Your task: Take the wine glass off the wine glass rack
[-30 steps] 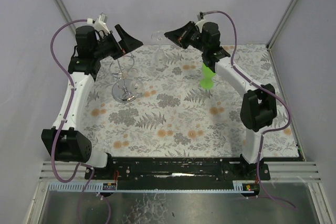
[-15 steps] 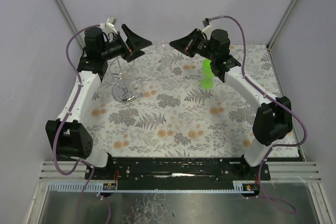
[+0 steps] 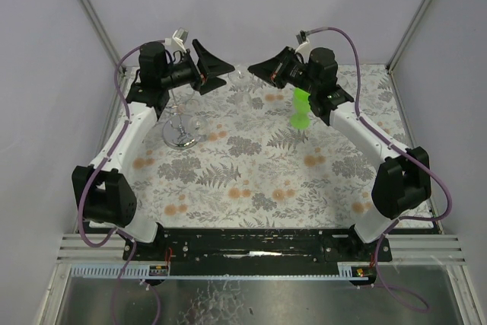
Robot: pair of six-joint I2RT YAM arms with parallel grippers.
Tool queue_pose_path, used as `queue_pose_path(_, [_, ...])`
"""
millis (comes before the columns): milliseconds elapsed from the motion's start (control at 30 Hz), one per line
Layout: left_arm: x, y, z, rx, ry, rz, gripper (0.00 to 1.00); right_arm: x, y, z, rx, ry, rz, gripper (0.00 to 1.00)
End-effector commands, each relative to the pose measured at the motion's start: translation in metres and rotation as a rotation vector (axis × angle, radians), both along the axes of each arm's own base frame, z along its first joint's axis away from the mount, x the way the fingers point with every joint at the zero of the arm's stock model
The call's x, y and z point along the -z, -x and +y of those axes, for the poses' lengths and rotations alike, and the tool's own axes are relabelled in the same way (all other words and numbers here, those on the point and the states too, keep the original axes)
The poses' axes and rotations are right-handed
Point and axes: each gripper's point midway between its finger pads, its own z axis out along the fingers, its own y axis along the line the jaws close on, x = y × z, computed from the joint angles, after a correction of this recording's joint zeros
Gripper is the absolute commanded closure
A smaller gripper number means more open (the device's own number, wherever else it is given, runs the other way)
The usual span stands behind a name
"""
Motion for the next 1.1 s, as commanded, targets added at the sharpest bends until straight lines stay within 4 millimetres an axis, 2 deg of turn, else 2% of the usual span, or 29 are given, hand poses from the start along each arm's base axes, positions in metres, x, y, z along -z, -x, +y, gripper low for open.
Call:
queue_pose_path(0, [-0.008, 0.002, -0.007, 0.035, 0.033, -0.038, 0.15, -0.045, 0.02, 0.0, -0.036, -0.046, -0.134, 1.0])
queue_pose_path(133, [-0.006, 0.003, -0.009, 0.043, 0.042, -0.03, 0.2, -0.048, 0.023, 0.003, -0.051, -0.053, -0.139, 1.0])
queue_pose_path(300, [-0.007, 0.002, -0.01, 0.05, 0.05, -0.035, 0.33, -0.05, 0.026, 0.009, -0.077, -0.065, -0.142, 1.0])
queue_pose_path(367, [-0.01, 0.003, -0.011, 0.055, 0.057, -0.041, 0.4, -0.051, 0.029, 0.012, -0.091, -0.069, -0.147, 1.0])
queue_pose_path(500, [-0.011, 0.003, -0.012, 0.066, 0.069, -0.045, 0.62, -0.05, 0.032, 0.013, -0.103, -0.074, -0.149, 1.0])
queue_pose_path(700, [-0.012, 0.004, -0.014, 0.076, 0.077, -0.043, 0.85, -0.051, 0.035, 0.016, -0.126, -0.092, -0.15, 1.0])
queue_pose_path(767, [-0.012, 0.004, -0.014, 0.078, 0.082, -0.042, 0.97, -0.052, 0.036, 0.017, -0.136, -0.096, -0.153, 1.0])
queue_pose_path(800, [-0.014, 0.005, -0.014, 0.078, 0.082, -0.044, 1.0, -0.051, 0.036, 0.018, -0.142, -0.094, -0.152, 1.0])
queue_pose_path(900, [-0.019, 0.008, -0.014, 0.088, 0.088, -0.059, 1.0, -0.046, 0.038, 0.019, -0.158, -0.085, -0.139, 1.0])
queue_pose_path(933, [-0.021, 0.009, -0.014, 0.092, 0.089, -0.065, 1.0, -0.045, 0.037, 0.018, -0.156, -0.079, -0.135, 0.98])
queue_pose_path(1067, [-0.031, 0.017, -0.014, 0.119, 0.087, -0.108, 1.0, -0.037, 0.036, 0.009, -0.123, -0.031, -0.123, 0.67])
